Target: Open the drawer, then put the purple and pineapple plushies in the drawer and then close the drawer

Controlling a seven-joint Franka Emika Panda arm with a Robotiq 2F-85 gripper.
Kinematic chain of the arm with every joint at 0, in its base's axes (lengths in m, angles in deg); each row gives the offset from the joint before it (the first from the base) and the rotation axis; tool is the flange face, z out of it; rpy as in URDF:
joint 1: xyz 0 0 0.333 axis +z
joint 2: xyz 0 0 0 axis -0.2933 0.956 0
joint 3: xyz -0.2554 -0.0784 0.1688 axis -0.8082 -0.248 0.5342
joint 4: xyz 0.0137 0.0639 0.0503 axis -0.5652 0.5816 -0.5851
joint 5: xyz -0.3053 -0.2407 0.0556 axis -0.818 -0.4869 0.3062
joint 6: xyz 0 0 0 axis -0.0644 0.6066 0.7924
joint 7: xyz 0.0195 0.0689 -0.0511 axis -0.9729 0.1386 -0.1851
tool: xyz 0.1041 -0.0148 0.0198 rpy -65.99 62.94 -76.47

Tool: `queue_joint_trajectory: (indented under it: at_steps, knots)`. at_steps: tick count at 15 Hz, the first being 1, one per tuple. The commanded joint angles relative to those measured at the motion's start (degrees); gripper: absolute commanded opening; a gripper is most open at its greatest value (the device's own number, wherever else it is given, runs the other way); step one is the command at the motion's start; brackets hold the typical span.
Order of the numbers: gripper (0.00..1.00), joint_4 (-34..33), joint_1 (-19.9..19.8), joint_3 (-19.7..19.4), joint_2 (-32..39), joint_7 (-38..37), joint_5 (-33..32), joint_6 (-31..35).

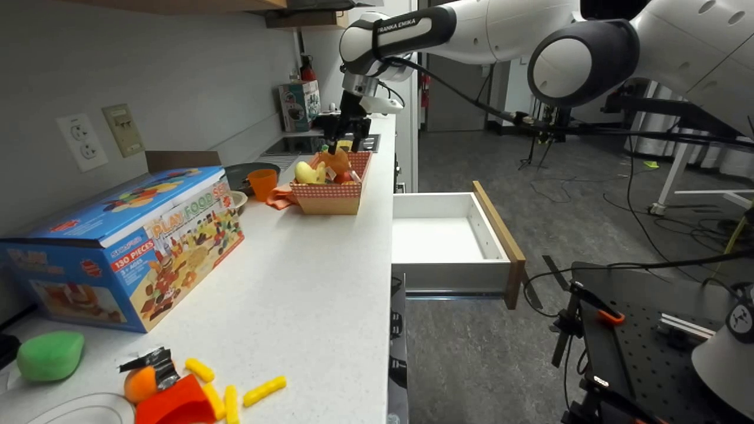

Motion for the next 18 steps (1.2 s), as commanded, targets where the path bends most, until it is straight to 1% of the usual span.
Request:
queue_joint_trajectory:
  at_steps: [1, 5, 6, 10, 11, 12, 15, 18]
  knots:
    - [1.0, -8.2, -1.0, 0.9, 5.9, 2.2, 0.0, -2.7]
    - [1.0, -12.1, -1.6, 1.6, 9.4, 3.3, 0.3, -2.2]
    - [1.0, -10.6, -1.5, 1.4, 8.8, 4.1, 0.7, -1.1]
    - [1.0, -11.4, -2.3, 2.2, 10.0, 7.3, 1.0, -0.5]
    - [0.93, -11.5, -2.5, 2.4, 10.1, 7.9, 1.0, -0.4]
    - [0.74, -11.6, -2.6, 2.6, 10.2, 8.6, 1.0, -0.2]
    - [0.49, -11.7, -3.0, 3.3, 10.4, 10.0, 1.0, -0.5]
    - [0.27, -11.7, -3.2, 3.8, 10.4, 10.3, 1.0, -0.6]
